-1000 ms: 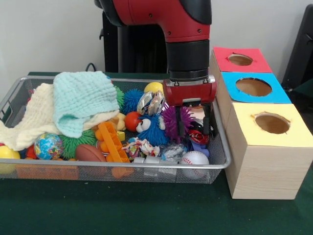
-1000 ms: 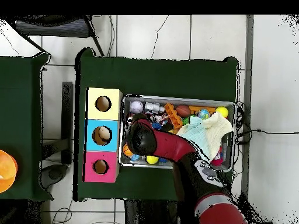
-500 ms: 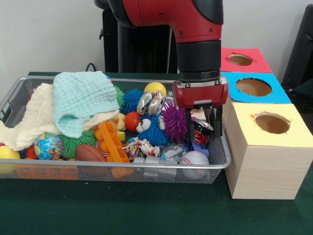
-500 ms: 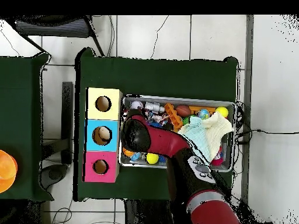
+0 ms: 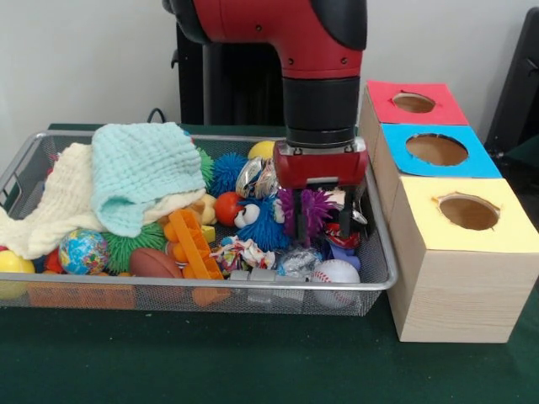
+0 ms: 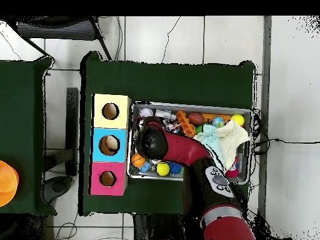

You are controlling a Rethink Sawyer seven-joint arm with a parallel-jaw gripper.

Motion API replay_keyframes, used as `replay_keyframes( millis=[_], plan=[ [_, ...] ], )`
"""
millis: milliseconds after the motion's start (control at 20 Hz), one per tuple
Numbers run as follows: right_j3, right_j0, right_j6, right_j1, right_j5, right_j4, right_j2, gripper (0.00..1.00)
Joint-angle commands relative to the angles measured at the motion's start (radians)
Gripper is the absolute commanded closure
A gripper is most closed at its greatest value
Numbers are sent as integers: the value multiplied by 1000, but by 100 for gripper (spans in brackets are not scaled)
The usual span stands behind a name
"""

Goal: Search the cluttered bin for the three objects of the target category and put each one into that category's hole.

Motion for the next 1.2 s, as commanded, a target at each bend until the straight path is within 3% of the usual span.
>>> replay_keyframes(
  millis=[50,300,550,800,1200],
  plan=[
    [-119,-25,54,49,147,-42,-57,0],
    [-157,-48,34,57,205,-56,-52,0],
    [-121,-86,56,102,148,-66,-13,0],
    [-100,-102,63,190,108,-77,34,0],
    [-58,-77,101,203,179,-64,6,0]
  ],
)
